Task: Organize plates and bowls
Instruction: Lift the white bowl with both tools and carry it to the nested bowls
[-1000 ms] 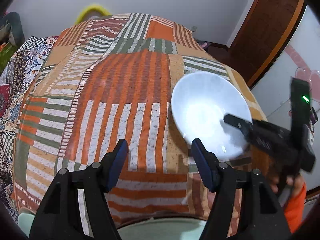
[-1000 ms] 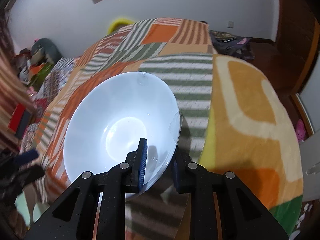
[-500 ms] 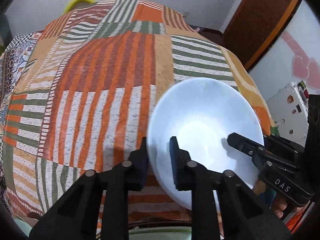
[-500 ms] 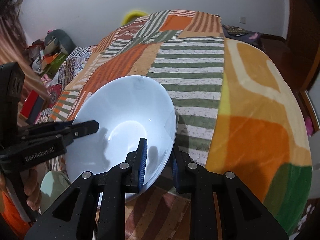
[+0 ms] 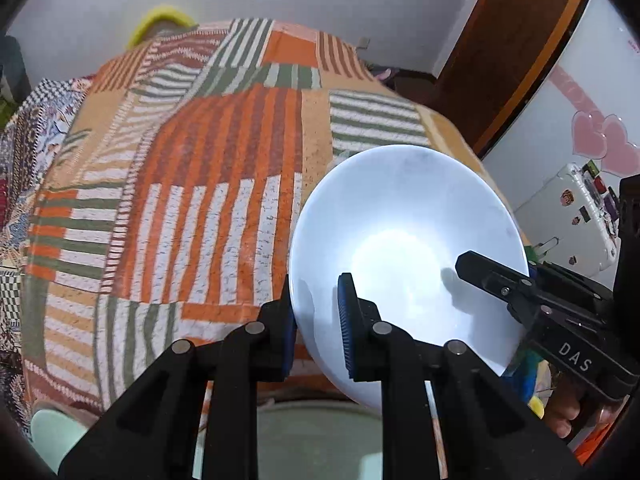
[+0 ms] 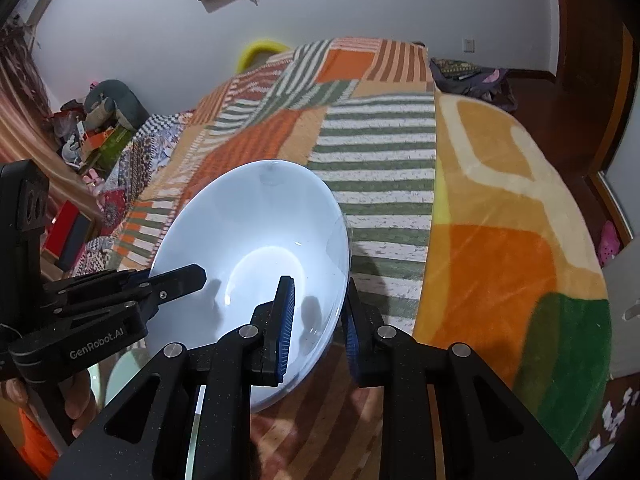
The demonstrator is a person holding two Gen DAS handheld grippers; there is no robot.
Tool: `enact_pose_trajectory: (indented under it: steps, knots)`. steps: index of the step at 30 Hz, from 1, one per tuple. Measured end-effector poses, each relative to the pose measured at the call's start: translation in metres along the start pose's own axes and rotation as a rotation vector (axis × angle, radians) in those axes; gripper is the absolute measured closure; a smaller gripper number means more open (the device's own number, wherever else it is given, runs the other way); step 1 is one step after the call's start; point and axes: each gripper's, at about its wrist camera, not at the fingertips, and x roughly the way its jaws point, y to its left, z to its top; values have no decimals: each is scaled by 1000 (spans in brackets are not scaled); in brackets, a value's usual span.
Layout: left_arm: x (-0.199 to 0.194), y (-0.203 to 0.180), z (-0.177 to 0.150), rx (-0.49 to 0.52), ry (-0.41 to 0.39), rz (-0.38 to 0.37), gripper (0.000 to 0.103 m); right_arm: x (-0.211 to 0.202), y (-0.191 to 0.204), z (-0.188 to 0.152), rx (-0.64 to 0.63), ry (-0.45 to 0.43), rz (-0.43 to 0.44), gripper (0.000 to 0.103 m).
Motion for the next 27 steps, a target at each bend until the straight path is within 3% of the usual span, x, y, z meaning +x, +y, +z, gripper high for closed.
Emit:
enact_pose_trajectory:
  steps: [14, 27]
  knots:
    - [-88, 7, -28, 2, -120, 1, 84, -44, 47, -5, -48, -121, 16, 82]
    - [-154, 43, -71, -50, -202, 21, 84, -49, 97, -27, -109, -131, 67, 82]
